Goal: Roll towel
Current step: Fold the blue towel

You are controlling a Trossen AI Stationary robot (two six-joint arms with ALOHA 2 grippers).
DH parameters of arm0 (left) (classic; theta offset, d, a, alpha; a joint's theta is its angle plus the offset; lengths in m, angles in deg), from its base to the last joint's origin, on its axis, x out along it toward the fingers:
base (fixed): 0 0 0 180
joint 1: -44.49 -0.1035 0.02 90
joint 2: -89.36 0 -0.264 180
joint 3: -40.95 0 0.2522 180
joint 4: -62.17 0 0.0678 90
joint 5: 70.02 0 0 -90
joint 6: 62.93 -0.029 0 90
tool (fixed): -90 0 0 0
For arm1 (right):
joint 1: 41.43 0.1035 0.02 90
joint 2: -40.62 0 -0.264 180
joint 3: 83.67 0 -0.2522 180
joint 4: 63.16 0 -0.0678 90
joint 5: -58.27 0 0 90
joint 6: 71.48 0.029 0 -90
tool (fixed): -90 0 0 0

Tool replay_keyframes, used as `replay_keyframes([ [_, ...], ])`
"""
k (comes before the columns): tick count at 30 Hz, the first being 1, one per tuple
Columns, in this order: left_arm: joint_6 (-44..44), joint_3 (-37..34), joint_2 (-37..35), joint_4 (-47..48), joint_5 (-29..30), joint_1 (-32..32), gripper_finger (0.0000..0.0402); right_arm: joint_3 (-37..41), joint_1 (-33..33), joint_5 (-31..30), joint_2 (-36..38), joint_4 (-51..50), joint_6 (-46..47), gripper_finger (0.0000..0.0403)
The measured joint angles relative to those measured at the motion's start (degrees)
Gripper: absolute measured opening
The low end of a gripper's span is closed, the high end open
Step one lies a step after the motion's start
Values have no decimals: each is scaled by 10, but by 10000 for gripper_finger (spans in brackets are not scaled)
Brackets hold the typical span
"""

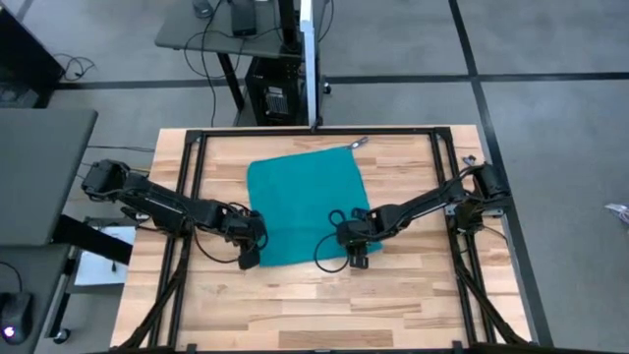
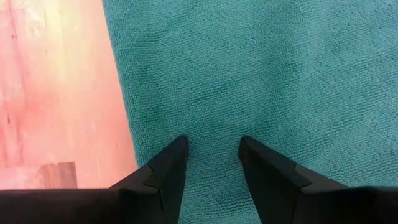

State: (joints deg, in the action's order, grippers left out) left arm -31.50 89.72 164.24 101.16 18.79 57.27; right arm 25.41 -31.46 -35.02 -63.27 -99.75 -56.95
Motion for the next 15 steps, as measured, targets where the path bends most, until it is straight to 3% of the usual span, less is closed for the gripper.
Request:
replay_keyframes([
  [6,37,0,0,-62,-36,8,150,-59,1,0,-1,-76,18,148],
  [15,47,2,65,-115,10,46,150,-49,39,0,-6,-33,102,148],
])
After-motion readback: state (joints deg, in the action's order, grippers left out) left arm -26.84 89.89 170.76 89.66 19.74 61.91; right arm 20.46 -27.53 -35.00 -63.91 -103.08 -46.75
